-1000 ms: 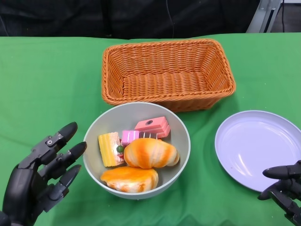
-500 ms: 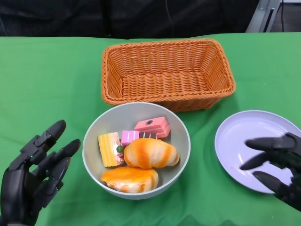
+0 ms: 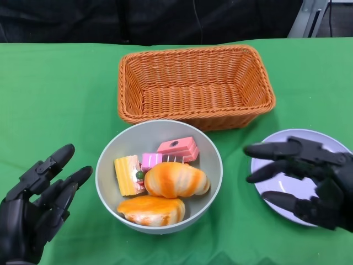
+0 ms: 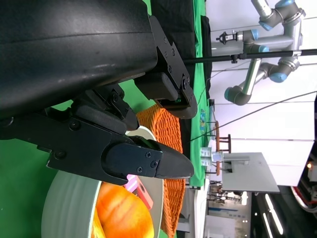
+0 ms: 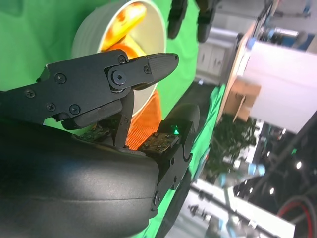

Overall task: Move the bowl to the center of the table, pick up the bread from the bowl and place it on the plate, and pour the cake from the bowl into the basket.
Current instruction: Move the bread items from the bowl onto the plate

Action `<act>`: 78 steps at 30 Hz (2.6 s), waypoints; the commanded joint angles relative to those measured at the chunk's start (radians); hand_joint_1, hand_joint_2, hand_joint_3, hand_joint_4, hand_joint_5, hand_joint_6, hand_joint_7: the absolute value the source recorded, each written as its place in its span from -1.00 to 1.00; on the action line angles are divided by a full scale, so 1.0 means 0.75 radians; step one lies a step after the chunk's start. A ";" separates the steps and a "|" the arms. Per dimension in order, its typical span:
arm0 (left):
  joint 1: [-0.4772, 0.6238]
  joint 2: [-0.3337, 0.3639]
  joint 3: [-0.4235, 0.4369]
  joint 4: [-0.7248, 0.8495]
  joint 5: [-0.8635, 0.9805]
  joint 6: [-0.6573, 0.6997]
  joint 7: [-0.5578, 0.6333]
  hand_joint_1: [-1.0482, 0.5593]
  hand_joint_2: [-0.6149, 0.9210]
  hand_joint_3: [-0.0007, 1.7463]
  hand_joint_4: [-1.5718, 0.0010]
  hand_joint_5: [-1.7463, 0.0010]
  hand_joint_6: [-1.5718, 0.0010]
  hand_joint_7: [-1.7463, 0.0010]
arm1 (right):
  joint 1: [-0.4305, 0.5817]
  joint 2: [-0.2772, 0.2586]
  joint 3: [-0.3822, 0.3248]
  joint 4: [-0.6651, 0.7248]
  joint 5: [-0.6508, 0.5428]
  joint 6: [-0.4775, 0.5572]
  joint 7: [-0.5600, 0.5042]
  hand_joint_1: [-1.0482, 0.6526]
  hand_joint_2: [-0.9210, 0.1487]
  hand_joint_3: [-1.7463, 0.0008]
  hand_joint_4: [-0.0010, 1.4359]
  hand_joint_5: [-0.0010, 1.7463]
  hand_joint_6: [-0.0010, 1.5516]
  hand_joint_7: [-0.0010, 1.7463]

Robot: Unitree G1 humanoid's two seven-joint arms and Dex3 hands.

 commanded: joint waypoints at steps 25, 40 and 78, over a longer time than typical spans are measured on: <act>-0.070 0.001 0.034 0.185 0.017 -0.146 0.016 -0.49 1.00 -0.84 -0.15 0.98 -0.03 0.99 | -0.352 0.012 0.296 -0.158 -0.542 0.343 -0.150 -0.48 -0.88 1.00 -0.11 -0.29 -0.09 -0.91; -0.083 -0.005 0.036 0.250 0.027 -0.209 0.020 -0.45 1.00 -0.83 -0.17 0.98 -0.04 0.99 | -0.477 0.048 0.411 -0.074 -0.683 0.416 -0.128 -0.56 -0.94 0.99 -0.02 -0.48 -0.10 -0.99; -0.066 -0.020 0.023 0.264 0.056 -0.233 0.059 -0.45 1.00 -0.85 -0.18 1.00 -0.05 0.99 | -0.489 -0.035 0.623 -0.008 -1.088 0.424 -0.063 -0.74 -1.00 0.94 -0.09 -0.80 -0.32 -1.00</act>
